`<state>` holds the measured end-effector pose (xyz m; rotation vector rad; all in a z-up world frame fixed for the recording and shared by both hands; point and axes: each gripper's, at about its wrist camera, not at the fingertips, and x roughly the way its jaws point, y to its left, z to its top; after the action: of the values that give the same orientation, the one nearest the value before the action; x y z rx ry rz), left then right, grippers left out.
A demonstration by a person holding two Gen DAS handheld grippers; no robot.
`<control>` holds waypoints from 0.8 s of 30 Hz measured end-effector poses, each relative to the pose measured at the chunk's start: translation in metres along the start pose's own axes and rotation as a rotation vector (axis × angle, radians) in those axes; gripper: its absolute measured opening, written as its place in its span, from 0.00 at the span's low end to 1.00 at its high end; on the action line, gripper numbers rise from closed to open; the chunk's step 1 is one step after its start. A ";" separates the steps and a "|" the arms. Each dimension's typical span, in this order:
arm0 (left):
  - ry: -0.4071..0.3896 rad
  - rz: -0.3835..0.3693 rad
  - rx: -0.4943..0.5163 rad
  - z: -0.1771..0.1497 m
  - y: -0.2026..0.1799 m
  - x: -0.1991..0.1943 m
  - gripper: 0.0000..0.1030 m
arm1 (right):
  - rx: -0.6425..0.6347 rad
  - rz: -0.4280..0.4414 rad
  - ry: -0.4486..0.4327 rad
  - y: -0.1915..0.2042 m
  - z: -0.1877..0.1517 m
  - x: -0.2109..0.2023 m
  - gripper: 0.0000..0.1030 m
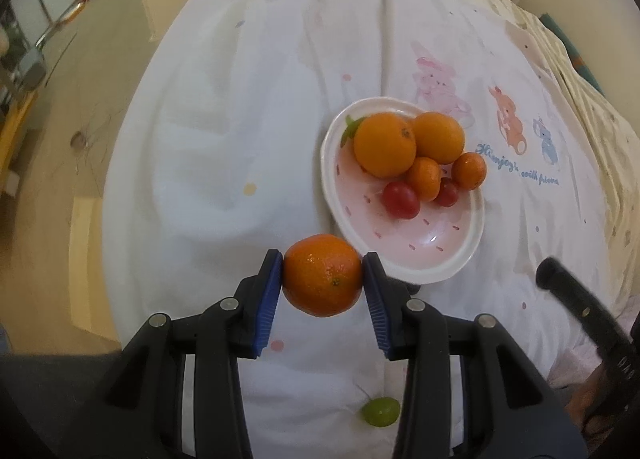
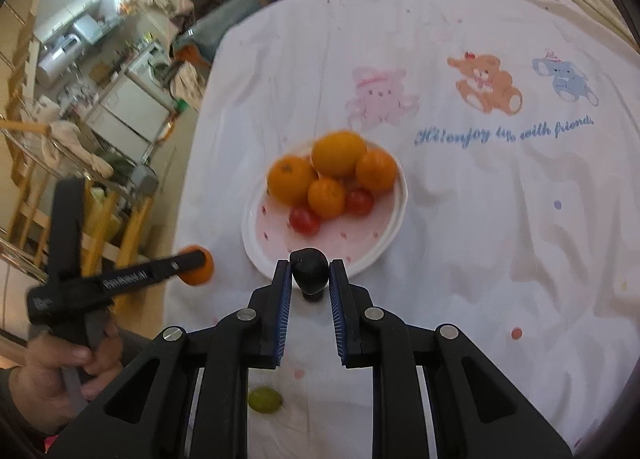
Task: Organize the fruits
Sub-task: 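Lower the mandarin and dark grape onto the plate and open both grippers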
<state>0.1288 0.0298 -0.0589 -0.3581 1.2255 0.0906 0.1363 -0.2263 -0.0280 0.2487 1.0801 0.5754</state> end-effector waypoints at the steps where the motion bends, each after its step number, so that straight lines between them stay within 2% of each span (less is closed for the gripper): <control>1: -0.006 0.003 0.014 0.003 -0.002 -0.001 0.36 | -0.001 0.006 -0.006 -0.001 0.003 -0.001 0.20; 4: -0.033 0.017 0.048 0.015 -0.009 -0.005 0.36 | -0.008 0.013 -0.015 -0.005 0.014 0.000 0.20; 12: -0.048 -0.005 0.134 0.048 -0.027 0.005 0.36 | -0.031 0.012 -0.002 -0.016 0.038 0.016 0.20; 18: -0.036 -0.049 0.171 0.058 -0.033 0.026 0.36 | -0.008 0.029 0.037 -0.028 0.051 0.039 0.20; 24: 0.016 -0.072 0.171 0.057 -0.029 0.050 0.36 | 0.046 0.054 0.110 -0.042 0.051 0.068 0.20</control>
<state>0.2048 0.0143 -0.0831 -0.2538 1.2248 -0.0794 0.2184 -0.2188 -0.0751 0.2896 1.1970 0.6187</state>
